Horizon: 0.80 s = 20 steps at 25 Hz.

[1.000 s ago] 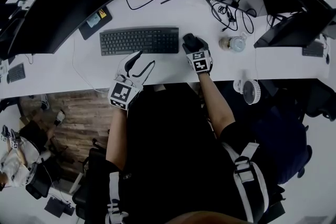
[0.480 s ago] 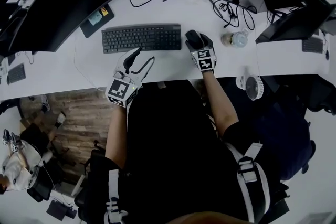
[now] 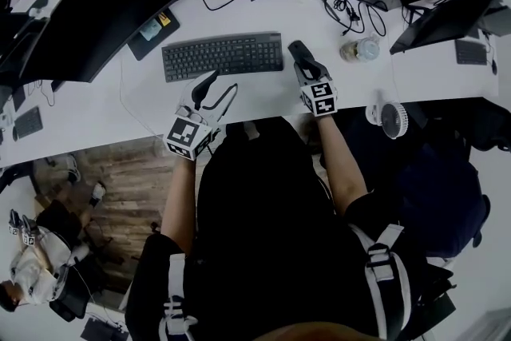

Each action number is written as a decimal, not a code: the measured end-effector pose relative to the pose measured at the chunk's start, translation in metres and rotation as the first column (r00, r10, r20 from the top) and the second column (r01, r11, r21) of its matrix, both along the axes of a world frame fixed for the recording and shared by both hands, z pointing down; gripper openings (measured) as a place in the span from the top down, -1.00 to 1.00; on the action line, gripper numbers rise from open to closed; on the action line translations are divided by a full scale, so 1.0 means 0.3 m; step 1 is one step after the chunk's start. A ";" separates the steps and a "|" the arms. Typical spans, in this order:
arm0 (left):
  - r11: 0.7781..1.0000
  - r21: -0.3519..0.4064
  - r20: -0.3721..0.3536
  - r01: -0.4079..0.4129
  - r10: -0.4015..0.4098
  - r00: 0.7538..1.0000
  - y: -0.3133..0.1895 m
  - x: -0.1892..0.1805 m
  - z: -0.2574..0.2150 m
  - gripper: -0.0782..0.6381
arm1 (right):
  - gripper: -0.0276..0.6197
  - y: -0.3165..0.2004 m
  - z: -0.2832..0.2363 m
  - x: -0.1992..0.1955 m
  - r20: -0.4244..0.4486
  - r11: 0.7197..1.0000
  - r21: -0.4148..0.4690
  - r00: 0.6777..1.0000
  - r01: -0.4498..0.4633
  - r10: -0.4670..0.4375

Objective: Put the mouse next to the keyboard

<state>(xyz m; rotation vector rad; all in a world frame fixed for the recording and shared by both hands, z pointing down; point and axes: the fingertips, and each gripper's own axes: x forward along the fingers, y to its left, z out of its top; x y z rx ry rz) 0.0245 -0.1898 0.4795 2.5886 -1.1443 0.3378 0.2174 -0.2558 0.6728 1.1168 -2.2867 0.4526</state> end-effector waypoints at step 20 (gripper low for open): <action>0.997 0.026 -0.023 -0.066 0.067 0.997 0.251 -0.182 0.005 0.65 | 0.91 0.360 -0.153 -0.199 -0.015 0.998 0.066 1.000 -0.004 0.005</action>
